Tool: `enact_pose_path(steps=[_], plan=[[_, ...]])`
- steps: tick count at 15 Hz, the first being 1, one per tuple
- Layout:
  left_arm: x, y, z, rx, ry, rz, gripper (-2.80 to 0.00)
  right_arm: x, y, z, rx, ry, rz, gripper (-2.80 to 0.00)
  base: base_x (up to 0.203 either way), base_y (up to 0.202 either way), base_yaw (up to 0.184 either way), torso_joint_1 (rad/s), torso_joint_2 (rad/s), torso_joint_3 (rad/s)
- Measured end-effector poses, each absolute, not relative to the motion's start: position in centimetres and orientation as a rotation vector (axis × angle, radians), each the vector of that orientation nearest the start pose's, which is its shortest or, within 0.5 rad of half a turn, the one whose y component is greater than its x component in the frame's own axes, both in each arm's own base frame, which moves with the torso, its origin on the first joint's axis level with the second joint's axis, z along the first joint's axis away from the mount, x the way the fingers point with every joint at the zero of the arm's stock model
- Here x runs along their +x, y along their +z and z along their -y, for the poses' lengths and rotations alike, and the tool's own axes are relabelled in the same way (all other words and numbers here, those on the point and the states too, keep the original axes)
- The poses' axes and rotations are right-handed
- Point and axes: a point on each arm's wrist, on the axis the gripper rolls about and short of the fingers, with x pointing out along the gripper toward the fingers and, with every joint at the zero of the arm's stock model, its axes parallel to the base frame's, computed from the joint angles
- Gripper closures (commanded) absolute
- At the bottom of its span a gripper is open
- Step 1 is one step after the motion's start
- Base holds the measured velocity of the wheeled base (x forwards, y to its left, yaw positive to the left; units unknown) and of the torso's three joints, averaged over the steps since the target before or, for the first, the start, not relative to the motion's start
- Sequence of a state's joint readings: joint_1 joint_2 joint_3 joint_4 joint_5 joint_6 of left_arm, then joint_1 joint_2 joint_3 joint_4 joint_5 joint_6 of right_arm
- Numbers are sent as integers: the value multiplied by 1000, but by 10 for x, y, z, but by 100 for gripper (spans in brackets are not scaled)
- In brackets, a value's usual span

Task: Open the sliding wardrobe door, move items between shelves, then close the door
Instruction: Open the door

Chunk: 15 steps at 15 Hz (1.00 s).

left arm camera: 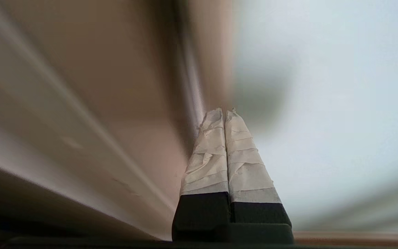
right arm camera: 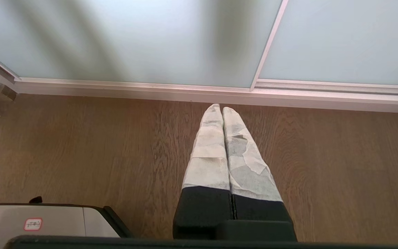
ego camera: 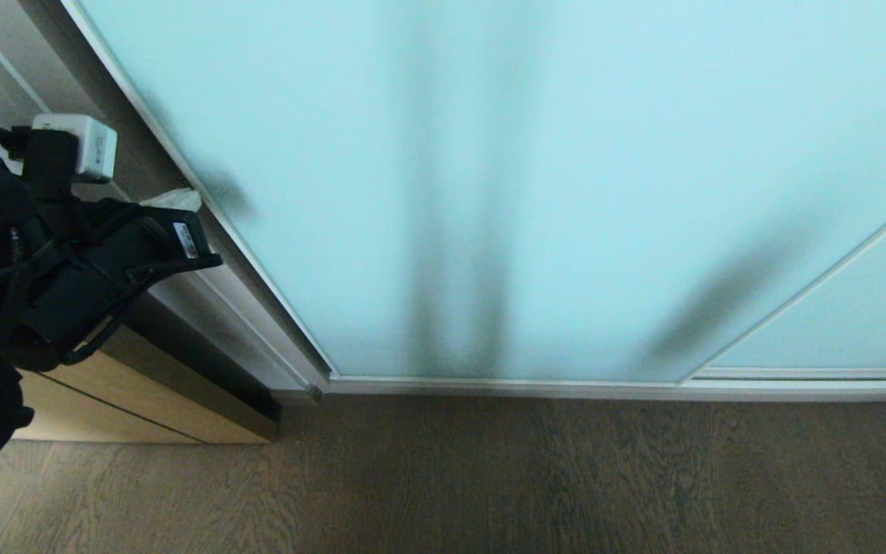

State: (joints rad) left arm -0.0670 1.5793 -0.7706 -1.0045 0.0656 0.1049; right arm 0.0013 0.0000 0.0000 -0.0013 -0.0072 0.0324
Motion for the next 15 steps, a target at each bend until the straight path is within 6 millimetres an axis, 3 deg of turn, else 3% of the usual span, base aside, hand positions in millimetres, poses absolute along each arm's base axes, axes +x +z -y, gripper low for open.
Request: enact_pose_path(steps=[3,7,10,15], plan=[[277,241,30,72,-32,180,0,-23,76,0,32,-6,2,0,0,0,0,0,0,0],[259,257,30,117,-18,198,0,-23,76,0,32,-6,1,0,0,0,0,0,0,0],[246,262,26,180,22,114,0,-23,76,0,33,-6,1,0,0,0,0,0,0,0],[246,267,3,191,106,49,0,-23,76,0,32,-6,1,0,0,0,0,0,0,0]])
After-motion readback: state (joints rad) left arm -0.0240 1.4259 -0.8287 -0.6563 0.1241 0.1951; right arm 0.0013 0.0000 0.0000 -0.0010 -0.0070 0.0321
